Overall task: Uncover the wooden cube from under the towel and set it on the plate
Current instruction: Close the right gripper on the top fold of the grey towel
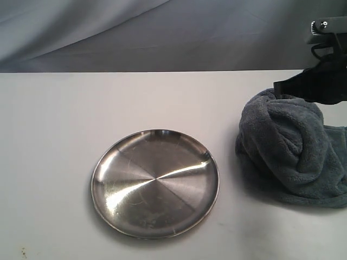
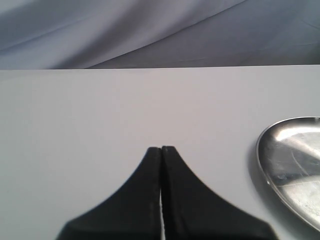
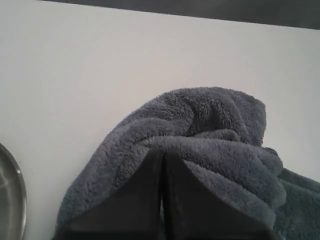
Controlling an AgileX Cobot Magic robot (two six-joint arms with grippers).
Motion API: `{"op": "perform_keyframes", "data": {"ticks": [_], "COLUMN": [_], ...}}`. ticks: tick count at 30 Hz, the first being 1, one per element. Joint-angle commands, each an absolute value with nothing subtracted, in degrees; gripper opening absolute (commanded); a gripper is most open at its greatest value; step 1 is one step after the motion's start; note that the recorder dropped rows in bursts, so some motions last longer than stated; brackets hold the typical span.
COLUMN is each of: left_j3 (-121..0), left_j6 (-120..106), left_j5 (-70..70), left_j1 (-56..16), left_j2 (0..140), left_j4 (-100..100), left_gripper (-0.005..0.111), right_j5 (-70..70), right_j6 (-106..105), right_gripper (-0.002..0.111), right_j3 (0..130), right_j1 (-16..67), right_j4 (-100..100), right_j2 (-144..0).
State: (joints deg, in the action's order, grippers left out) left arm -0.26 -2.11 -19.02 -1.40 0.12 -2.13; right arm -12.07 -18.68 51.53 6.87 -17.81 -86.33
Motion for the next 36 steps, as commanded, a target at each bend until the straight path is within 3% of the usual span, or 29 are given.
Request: {"op": "perform_keyframes", "data": {"ticks": [1,11,14,18,22,23,36], "left_j3": [0.0,0.0,0.0,0.0,0.0,0.0,0.0], "left_j6": [-1.9,-2.01,-2.01,-1.88,-1.88,-1.88,-2.0], "left_j5": [-18.29,-18.29,-18.29,-18.29,-18.29,-18.29,-18.29], "left_j1": [-1.36,-1.36,-1.36,-1.36,-1.36,-1.36,-1.36], "left_j2": [0.0,0.0,0.0,0.0,0.0,0.0,0.0], "left_j4": [-2.39,-2.39,-2.39,-2.39,-2.39,-2.39,-2.39], "left_gripper": [0.001,0.001,0.001,0.001,0.001,0.001,0.001], "right_j5": [-14.55,-16.05,-15.79,-15.79,-16.12,-16.12,-16.12], "right_j6": [-13.23,-13.76,-15.56,-20.24,-23.56,-24.25,-23.81], "right_gripper": [0.0,0.0,0.009,0.045,0.101,0.105,0.105], "right_j3": [51.18,51.18,51.18,51.18,51.18,51.18,51.18], "right_j1": [6.96,7.43,7.43,7.43,7.43,7.43,7.43], "right_j4": [-8.31,-9.37,-9.34,-9.34,-9.34,-9.37,-11.58], "right_j2": [-86.26,-86.26,-86.26,-86.26,-86.26,-86.26,-86.26]}}
